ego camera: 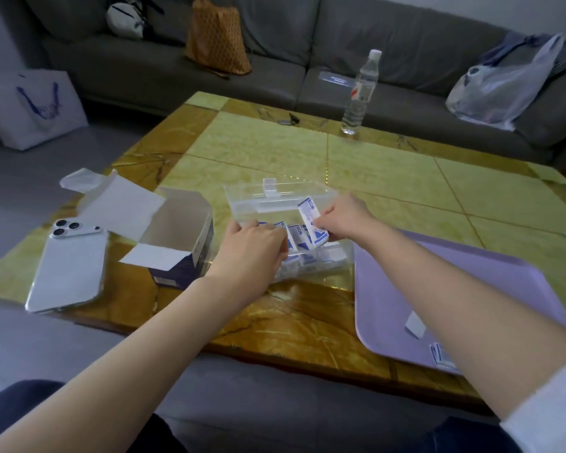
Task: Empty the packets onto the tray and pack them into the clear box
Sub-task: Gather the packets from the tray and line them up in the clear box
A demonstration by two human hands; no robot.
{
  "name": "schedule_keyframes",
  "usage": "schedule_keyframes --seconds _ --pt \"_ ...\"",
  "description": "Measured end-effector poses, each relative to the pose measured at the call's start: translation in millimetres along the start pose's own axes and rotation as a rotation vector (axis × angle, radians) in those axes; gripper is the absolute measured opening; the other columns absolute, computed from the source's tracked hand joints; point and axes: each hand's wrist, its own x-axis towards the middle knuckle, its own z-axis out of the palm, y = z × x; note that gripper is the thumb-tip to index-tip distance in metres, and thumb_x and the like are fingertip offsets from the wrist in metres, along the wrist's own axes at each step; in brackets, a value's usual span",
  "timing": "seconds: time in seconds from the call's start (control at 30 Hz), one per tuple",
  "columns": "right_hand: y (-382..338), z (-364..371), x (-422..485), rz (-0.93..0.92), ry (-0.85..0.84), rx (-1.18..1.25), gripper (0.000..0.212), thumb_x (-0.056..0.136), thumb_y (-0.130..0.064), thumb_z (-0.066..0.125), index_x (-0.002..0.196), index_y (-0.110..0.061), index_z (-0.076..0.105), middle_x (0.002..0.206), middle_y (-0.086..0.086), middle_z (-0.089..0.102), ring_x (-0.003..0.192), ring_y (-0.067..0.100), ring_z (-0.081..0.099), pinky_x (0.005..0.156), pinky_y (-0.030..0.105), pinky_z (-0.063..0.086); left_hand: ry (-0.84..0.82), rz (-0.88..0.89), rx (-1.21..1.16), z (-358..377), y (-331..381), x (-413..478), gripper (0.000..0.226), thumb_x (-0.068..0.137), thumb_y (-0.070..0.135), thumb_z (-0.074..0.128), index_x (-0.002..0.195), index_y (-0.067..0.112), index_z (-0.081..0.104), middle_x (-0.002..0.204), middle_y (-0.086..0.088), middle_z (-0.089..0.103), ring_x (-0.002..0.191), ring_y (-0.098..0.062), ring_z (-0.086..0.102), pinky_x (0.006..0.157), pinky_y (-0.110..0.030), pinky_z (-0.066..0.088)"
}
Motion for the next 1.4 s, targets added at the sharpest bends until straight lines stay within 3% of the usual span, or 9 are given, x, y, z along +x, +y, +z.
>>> schedule_keyframes --seconds 0.17,0.27,0.4,0.6,0.83,1.0,1.13,1.27,1.4 --pt "-1 15 10 0.076 -0.069 -0.086 0.034 0.079 -0.016 0.066 0.053 -0.013 0.045 0.023 -0.005 0.04 0.041 0.011 0.047 0.053 0.022 0.041 0.013 -0.006 -0.073 1 -2 3 0.016 0.094 0.012 0.045 0.094 0.025 0.054 0.105 0.006 0.06 0.1 -0.02 0.05 0.08 -0.03 0.023" --pt "-3 20 14 0.06 -0.141 -0.126 0.041 0.083 -0.018 0.064 0.053 -0.013 0.038 0.043 0.001 0.042 0.046 0.013 0.036 0.046 0.022 0.031 0.029 -0.009 -0.082 3 -3 4 0.017 0.093 0.01 0.045 0.094 0.025 0.053 0.105 0.005 0.06 0.101 -0.021 0.05 0.079 -0.03 0.023" --pt "-5 23 14 0.052 -0.164 -0.164 0.044 0.085 -0.018 0.061 0.05 -0.015 0.035 0.031 -0.006 0.034 0.041 0.012 0.034 0.032 0.015 0.025 0.044 -0.014 -0.106 6 -4 5 0.017 0.092 0.009 0.047 0.094 0.026 0.051 0.101 0.006 0.057 0.099 -0.019 0.049 0.078 -0.029 0.023" --pt "-7 27 15 -0.004 -0.106 -0.193 0.024 0.089 -0.024 0.06 0.072 -0.006 0.058 0.076 0.011 0.058 0.076 0.023 0.056 0.067 0.027 0.045 0.06 -0.011 -0.125 8 -4 4 0.022 0.089 0.004 0.05 0.093 0.026 0.048 0.094 0.007 0.054 0.093 -0.017 0.049 0.078 -0.029 0.025" --pt "-9 29 17 0.015 -0.062 -0.211 0.039 0.092 -0.015 0.05 0.054 -0.01 0.044 0.059 0.005 0.049 0.052 0.018 0.045 0.049 0.021 0.034 0.058 -0.017 -0.127 9 -4 4 0.024 0.09 0.004 0.05 0.089 0.027 0.045 0.096 0.007 0.056 0.092 -0.017 0.049 0.078 -0.029 0.024" --pt "-9 28 13 -0.024 -0.072 -0.161 0.041 0.096 -0.019 0.049 0.056 -0.01 0.042 0.059 0.006 0.047 0.056 0.022 0.048 0.054 0.025 0.039 0.043 -0.023 -0.116 7 -3 4 0.02 0.093 0.006 0.046 0.091 0.026 0.047 0.095 0.006 0.056 0.092 -0.018 0.049 0.078 -0.03 0.024" --pt "-7 18 -3 -0.132 0.049 -0.138 0.035 0.095 -0.016 0.042 0.062 -0.006 0.047 0.062 0.008 0.048 0.062 0.028 0.047 0.052 0.03 0.038 0.009 -0.024 -0.087 3 -1 4 0.016 0.095 0.009 0.044 0.092 0.025 0.047 0.096 0.005 0.057 0.095 -0.019 0.051 0.08 -0.032 0.025" --pt "6 6 -35 -0.29 0.281 -0.042 0.026 0.098 -0.02 0.04 0.119 -0.011 0.052 0.11 0.004 0.06 0.097 0.024 0.057 0.076 0.029 0.043 -0.012 -0.034 -0.038 -1 7 3 0.015 0.097 0.018 0.043 0.109 0.024 0.048 0.112 0.003 0.053 0.106 -0.02 0.048 0.09 -0.034 0.029" --pt "36 -6 -71 -0.39 0.496 0.025 0.025 0.098 -0.019 0.041 0.121 -0.009 0.046 0.107 -0.001 0.052 0.086 0.017 0.052 0.065 0.027 0.035 0.098 0.023 -0.046 0 35 6 0.029 0.094 0.016 0.044 0.122 0.025 0.043 0.119 0.003 0.046 0.111 -0.02 0.044 0.091 -0.032 0.026"
